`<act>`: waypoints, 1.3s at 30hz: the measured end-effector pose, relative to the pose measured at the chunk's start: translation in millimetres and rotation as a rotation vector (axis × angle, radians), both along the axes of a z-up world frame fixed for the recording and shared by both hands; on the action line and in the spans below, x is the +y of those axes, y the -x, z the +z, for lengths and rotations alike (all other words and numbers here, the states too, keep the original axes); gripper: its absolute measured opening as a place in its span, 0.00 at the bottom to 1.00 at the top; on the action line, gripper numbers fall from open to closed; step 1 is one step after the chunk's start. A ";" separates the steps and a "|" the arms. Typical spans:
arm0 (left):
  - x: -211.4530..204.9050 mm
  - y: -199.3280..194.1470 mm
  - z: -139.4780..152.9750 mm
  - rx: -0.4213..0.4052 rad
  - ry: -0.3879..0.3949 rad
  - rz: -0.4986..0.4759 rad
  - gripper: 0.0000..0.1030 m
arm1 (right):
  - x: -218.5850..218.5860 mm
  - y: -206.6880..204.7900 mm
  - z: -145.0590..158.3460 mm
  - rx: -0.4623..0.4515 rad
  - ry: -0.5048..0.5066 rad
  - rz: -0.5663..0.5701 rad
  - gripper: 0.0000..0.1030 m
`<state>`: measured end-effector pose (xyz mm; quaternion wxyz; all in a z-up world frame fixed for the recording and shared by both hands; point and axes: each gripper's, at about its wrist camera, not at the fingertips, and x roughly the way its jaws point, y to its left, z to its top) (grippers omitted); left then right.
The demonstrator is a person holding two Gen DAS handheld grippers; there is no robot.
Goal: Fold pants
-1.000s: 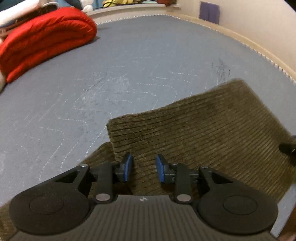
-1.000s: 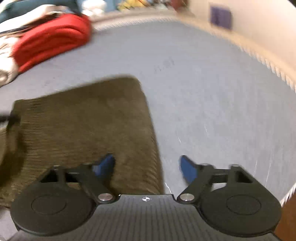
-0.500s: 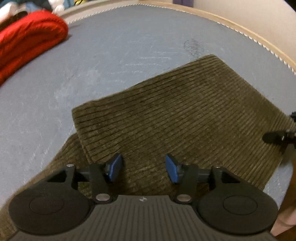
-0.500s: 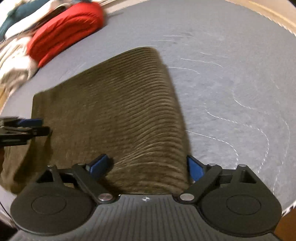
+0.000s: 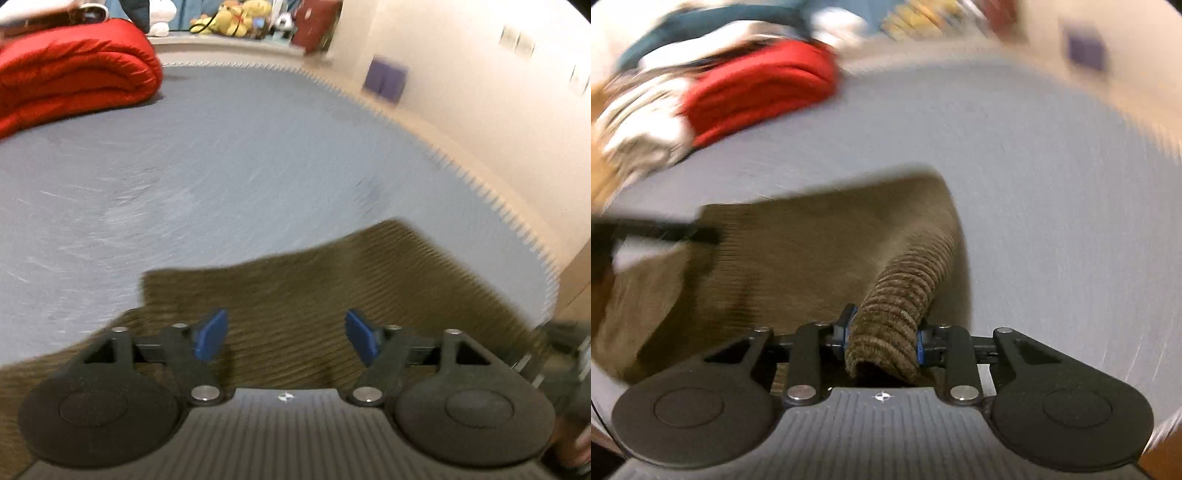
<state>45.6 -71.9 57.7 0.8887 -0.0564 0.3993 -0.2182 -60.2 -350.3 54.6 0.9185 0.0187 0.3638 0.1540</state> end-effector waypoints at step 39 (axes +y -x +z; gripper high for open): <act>223.2 46.5 26.5 0.101 0.035 0.249 0.18 | 141.6 45.9 103.0 -0.329 -0.200 0.607 0.84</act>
